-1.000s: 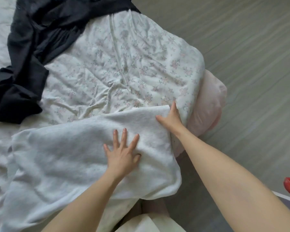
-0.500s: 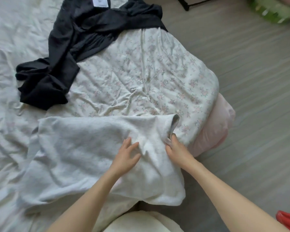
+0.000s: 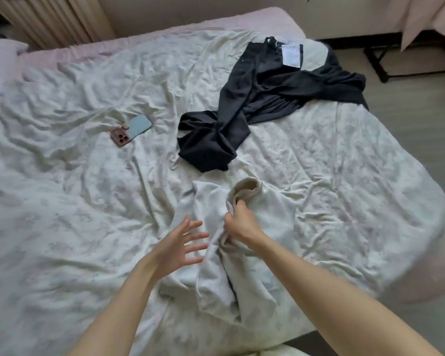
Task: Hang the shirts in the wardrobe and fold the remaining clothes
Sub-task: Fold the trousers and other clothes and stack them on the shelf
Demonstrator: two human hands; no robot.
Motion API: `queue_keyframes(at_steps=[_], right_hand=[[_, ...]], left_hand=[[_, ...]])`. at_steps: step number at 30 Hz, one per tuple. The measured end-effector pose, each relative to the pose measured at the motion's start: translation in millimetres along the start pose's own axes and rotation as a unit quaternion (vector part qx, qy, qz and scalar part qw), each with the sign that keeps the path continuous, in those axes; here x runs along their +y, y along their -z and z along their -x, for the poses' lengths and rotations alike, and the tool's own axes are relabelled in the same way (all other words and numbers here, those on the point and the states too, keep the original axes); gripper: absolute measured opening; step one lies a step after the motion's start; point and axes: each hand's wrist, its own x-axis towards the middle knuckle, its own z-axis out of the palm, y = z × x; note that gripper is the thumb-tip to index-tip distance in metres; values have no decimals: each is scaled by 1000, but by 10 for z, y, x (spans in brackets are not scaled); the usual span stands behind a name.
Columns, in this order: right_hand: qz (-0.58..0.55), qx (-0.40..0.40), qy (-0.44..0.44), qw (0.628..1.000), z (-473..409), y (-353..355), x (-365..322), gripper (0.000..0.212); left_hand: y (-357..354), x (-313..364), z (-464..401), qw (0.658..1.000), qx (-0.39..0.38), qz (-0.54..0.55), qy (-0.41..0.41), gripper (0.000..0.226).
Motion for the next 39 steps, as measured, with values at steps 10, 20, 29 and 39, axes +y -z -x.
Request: queue_keyframes(at_steps=[10, 20, 29, 39], right_hand=[[-134, -26, -34, 990, -319, -656, -63, 44], [232, 198, -17, 952, 167, -398, 973, 44], [26, 160, -40, 986, 611, -486, 1249, 69], [46, 134, -26, 990, 637, -747, 1299, 73]], left_hand=[[364, -292, -262, 959, 101, -253, -77, 62], [-396, -645, -492, 853, 153, -499, 22, 99], [125, -504, -419, 937, 147, -272, -161, 19], [536, -290, -499, 860, 241, -443, -83, 18]])
